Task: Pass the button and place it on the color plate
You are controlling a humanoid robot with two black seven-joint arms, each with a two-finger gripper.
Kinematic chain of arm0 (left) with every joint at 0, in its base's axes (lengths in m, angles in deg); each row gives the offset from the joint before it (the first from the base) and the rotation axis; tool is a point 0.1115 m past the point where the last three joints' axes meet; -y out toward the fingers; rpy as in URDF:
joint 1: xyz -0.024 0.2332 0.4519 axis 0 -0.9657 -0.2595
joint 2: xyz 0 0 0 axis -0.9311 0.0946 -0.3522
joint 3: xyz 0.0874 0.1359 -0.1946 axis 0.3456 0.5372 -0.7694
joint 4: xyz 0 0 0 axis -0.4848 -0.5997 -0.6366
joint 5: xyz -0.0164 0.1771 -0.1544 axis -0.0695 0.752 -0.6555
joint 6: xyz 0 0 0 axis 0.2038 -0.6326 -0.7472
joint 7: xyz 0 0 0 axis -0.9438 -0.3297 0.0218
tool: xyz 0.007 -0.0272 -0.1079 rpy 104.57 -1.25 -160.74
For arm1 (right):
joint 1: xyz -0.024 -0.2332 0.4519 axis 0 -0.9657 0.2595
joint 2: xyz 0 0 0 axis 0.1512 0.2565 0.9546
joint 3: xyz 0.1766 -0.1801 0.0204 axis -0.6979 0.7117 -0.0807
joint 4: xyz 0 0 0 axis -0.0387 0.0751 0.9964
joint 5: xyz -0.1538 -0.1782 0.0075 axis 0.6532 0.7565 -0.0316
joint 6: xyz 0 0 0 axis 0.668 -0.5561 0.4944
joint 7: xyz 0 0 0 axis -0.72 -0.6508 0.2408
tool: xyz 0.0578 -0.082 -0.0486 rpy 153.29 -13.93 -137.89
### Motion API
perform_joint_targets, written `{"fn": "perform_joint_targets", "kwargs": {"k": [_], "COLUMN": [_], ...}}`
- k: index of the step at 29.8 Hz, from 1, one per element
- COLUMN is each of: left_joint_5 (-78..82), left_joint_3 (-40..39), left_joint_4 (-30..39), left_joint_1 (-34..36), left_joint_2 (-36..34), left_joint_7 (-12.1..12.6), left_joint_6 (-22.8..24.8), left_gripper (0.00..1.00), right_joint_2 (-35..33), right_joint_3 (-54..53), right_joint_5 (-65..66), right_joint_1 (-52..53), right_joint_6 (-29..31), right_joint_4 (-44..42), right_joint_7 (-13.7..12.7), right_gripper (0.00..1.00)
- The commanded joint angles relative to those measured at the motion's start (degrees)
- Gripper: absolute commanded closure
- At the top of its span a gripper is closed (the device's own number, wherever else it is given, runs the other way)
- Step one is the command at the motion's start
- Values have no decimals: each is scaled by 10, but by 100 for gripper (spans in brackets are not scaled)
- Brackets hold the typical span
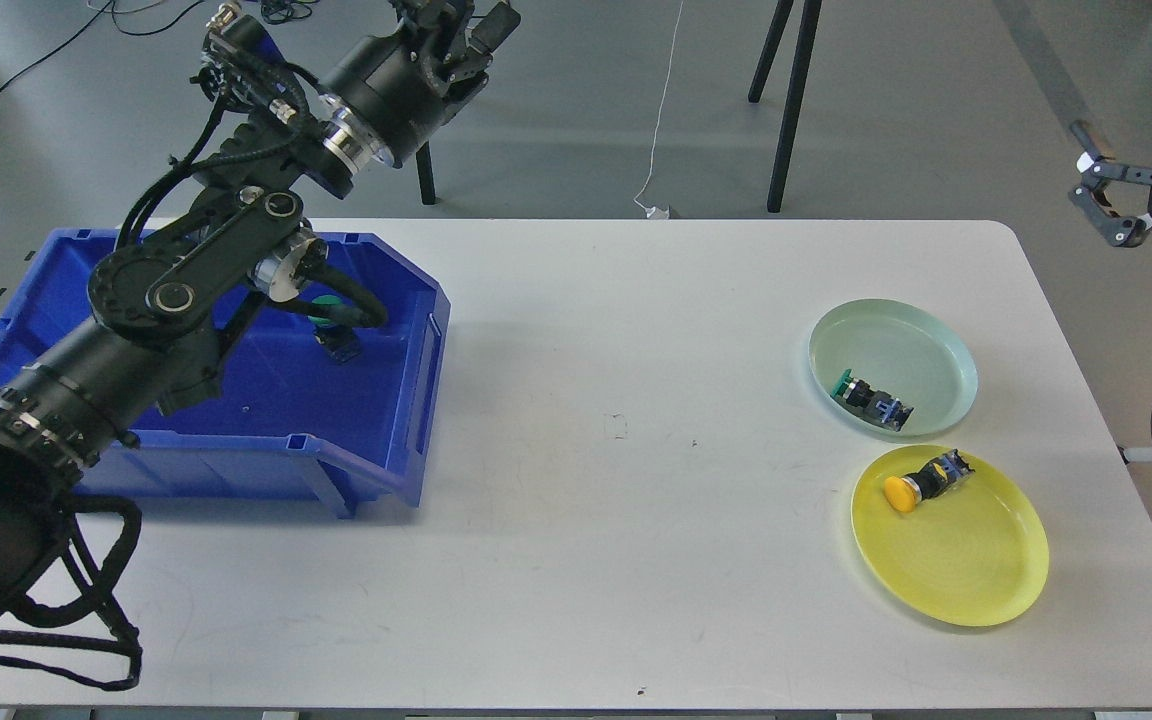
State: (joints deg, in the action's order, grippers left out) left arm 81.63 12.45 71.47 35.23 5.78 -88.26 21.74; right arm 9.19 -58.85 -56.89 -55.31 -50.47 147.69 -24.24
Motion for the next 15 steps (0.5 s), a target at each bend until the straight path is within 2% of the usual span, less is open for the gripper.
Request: {"fn": "perform_joint_targets", "kwargs": {"k": [1,5,9,15], "left_joint_5": [-138,-264,-354,-392], "left_joint_3": [-5,-4,-9,-14], "left_joint_4": [-38,-54,-101,-152], "left_joint_1": [0,1,2,2], "left_joint_2": [5,-3,-4,-4], "left_joint_7": [2,5,29,39], "left_joint_6": [8,24,49,105], "left_gripper": [0,0,0,0], "right_joint_2": [63,87,125,141], "right_joint_3": [-4,7,9,56], "right_joint_5": [-1,-16,-16,-15], "right_joint_1": [38,77,110,160], "right_joint_6": [0,1,5,1], "right_joint_4": [-32,-87,-132,-163], "right_joint_7": [-3,-6,-6,-6], "right_gripper": [1,1,1,1]}}
